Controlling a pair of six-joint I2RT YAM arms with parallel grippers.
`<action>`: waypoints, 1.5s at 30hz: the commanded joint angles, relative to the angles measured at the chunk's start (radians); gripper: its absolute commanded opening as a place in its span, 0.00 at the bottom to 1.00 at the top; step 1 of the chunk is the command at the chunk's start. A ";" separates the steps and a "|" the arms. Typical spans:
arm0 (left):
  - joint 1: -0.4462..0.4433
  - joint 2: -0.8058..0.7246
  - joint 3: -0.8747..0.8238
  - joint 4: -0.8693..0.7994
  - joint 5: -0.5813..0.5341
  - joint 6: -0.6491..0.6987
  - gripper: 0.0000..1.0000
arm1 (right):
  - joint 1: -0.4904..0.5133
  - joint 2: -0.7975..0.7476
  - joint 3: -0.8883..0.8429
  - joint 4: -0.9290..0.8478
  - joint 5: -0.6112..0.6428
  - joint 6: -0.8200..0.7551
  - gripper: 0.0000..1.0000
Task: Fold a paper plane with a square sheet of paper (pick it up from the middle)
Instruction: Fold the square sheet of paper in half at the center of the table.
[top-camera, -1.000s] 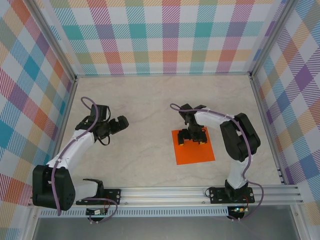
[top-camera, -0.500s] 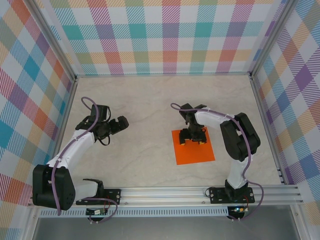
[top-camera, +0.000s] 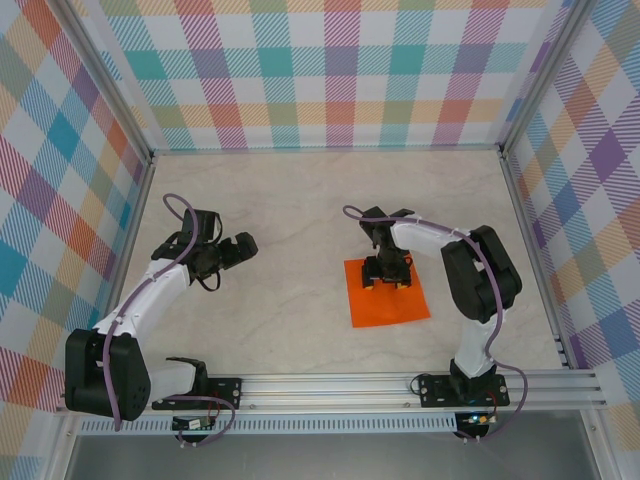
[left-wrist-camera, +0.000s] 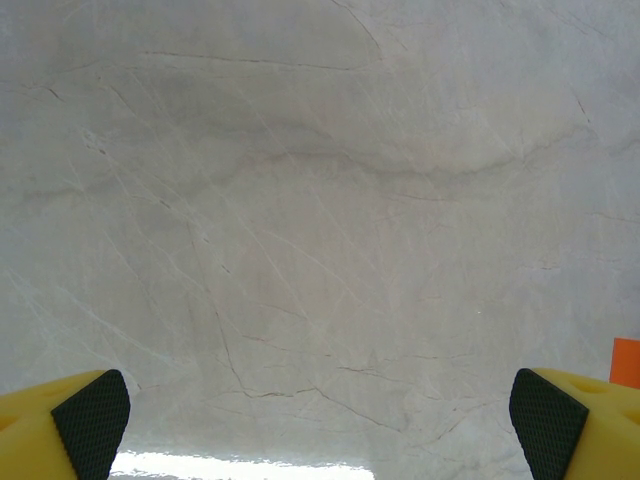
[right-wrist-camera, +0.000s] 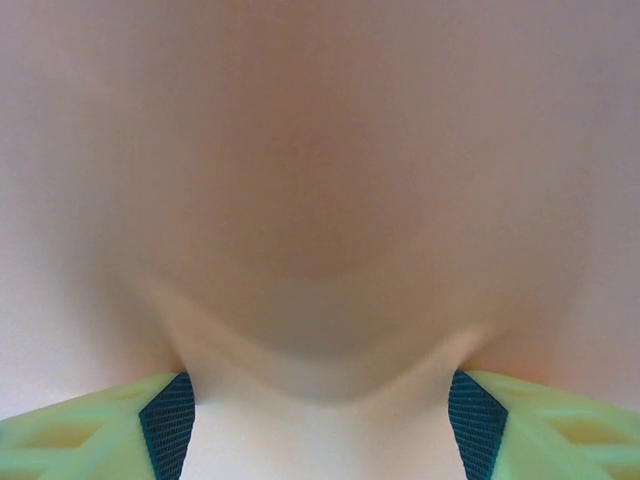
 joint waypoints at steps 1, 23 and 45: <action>-0.013 0.002 0.009 -0.032 -0.011 -0.011 1.00 | 0.005 -0.019 -0.028 0.036 0.021 0.025 0.79; -0.043 0.018 -0.005 -0.003 0.035 -0.061 1.00 | 0.005 0.075 -0.068 0.070 -0.031 0.040 0.93; -0.128 -0.052 -0.185 0.261 0.124 -0.353 0.98 | 0.005 -0.191 -0.141 0.705 -0.750 0.322 0.35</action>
